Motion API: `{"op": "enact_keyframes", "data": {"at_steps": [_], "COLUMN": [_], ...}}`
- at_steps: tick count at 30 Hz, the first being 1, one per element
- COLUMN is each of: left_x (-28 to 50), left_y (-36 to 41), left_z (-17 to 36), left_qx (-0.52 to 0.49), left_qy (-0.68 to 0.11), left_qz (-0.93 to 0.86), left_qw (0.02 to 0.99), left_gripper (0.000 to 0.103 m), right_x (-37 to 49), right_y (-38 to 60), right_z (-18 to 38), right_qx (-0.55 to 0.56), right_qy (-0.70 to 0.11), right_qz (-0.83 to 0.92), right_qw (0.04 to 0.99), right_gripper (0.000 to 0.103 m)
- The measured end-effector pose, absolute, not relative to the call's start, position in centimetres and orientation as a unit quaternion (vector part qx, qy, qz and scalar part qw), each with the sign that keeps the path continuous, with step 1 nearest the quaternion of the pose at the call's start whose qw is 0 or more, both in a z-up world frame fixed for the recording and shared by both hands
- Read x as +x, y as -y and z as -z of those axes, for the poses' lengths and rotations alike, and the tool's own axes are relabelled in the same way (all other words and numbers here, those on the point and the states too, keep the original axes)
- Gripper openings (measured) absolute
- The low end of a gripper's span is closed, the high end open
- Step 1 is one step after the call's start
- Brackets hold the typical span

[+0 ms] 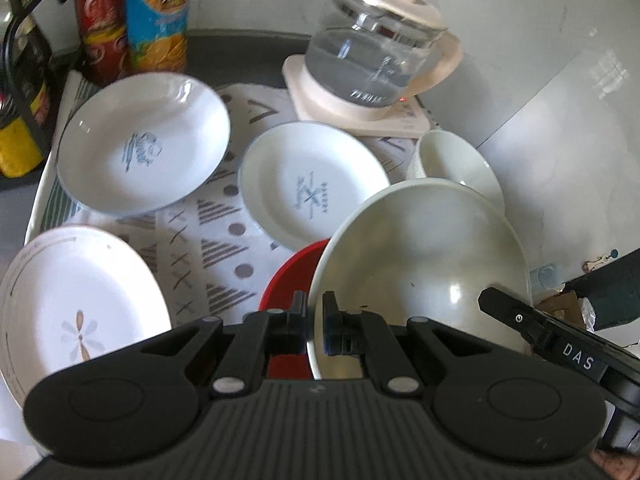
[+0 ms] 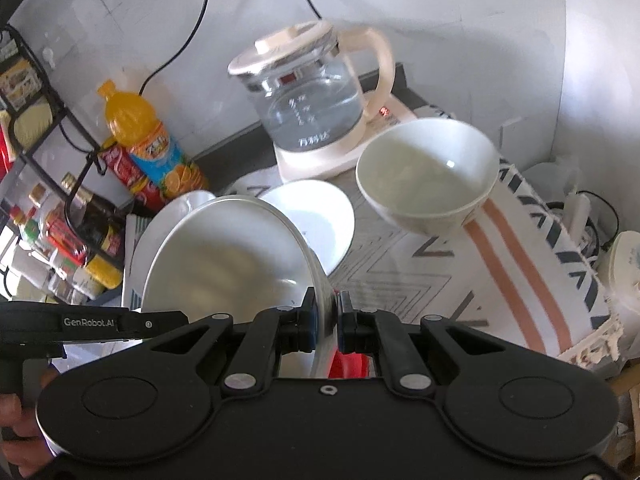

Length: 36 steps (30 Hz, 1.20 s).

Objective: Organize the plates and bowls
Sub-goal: 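Lift the white bowl with both grippers and lower it into the red bowl, then open both grippers to release the white bowl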

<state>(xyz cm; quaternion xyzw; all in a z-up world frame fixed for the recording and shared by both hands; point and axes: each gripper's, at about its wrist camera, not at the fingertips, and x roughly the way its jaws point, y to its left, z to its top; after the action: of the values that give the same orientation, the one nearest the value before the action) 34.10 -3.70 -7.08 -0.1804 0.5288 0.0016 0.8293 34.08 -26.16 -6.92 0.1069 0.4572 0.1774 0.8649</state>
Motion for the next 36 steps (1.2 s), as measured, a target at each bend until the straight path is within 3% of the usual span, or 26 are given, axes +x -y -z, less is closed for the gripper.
{"op": "enact_keyframes", "data": {"at_steps": [14,25,28,33,36], "left_x": [33.3,33.7,34.0,34.8,35.7], "left_y": [3.5,3.2,3.1,3.8,4.6], "left_z": [11.2,9.2,8.9,8.1,7.6], "left_qx": [-0.2,-0.184,-0.183,-0.174,-0.165], "left_qy": [-0.564,-0.546,-0.542,-0.529,-0.522], "left_qz": [-0.013,-0.036,-0.044,-0.048,-0.044], "left_qw": [0.801,0.816,0.819,0.829,0.836], "left_gripper": [0.005,0.01,0.017,0.044,0.052], "right_x": [34.3,34.9,35.3,35.8,36.2], "right_y": [25.1,24.2,24.3,24.9,25.7], "right_z": [10.0,10.9,10.4,9.1,8.7], "right_qx": [0.08,0.053,0.063,0.07,0.082], "right_qy": [-0.482,-0.489,-0.494,-0.479,-0.472], "right_qz": [-0.165,-0.172,-0.176,-0.188,-0.186], "right_qw": [0.857,0.853,0.849,0.854,0.858], "right_gripper": [0.007,0.011,0.02,0.033,0.041]}}
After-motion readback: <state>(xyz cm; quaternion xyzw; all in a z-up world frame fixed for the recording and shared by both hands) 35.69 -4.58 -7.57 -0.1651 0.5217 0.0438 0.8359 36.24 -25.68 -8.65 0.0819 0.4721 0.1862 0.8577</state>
